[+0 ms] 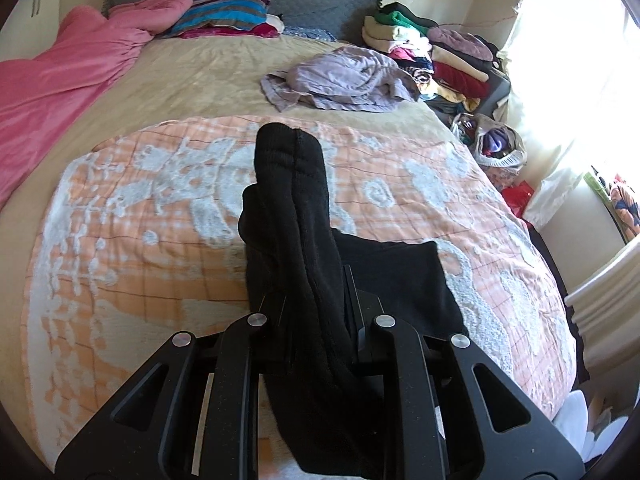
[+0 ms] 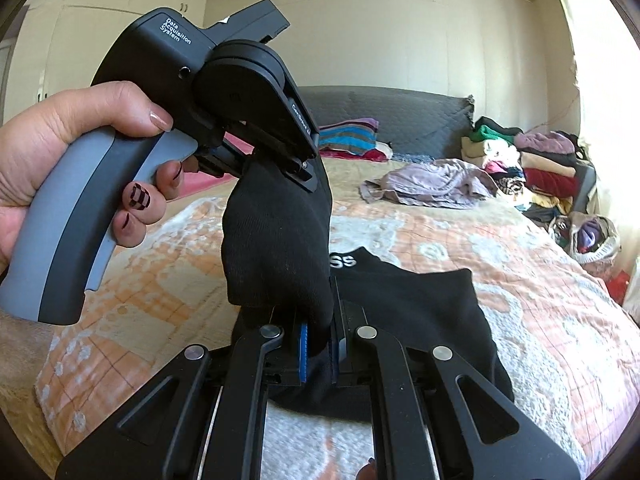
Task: Fold small clothes
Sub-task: 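Lift the side edge with both tools and fold it over the sweatshirt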
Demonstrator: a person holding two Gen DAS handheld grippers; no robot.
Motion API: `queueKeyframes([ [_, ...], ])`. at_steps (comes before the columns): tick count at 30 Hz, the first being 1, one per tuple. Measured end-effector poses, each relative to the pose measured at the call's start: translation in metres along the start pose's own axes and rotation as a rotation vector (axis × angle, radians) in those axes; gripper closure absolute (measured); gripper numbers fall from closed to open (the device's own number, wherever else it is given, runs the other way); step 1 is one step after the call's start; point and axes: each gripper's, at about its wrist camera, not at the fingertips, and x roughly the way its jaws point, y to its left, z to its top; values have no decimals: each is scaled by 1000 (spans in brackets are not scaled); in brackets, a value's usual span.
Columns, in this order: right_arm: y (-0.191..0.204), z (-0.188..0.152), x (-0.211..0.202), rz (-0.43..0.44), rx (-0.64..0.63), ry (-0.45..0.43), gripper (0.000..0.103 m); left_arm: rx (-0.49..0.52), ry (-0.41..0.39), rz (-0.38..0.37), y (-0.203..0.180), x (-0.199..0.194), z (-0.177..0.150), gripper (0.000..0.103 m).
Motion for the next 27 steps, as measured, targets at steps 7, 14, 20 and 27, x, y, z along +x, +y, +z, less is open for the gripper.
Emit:
queueKeyframes([
  [7, -23, -11, -2, -21, 52, 23, 97, 32, 29, -4, -28, 19, -1, 92],
  [14, -42, -25, -2, -32, 93, 49, 97, 59, 69, -10, -54, 43, -5, 92],
  [20, -64, -39, 6, -15, 172, 96, 97, 78, 120, -1, -73, 71, -8, 87],
  [27, -93, -52, 17, 66, 325, 150, 96, 74, 177, -8, -82, 104, -10, 69],
])
